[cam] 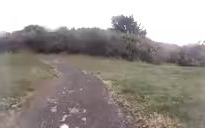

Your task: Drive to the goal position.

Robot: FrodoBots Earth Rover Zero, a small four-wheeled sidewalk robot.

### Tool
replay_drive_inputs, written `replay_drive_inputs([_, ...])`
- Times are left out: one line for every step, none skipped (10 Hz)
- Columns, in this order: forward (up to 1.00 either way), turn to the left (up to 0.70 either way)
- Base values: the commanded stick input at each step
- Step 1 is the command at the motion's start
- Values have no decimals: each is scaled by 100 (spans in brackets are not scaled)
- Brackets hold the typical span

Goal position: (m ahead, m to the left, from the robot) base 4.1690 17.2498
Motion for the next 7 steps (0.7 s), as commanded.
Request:
replay_drive_inputs([70,0])
replay_drive_inputs([70,0])
replay_drive_inputs([70,0])
replay_drive_inputs([70,0])
replay_drive_inputs([70,0])
replay_drive_inputs([70,0])
replay_drive_inputs([70,23])
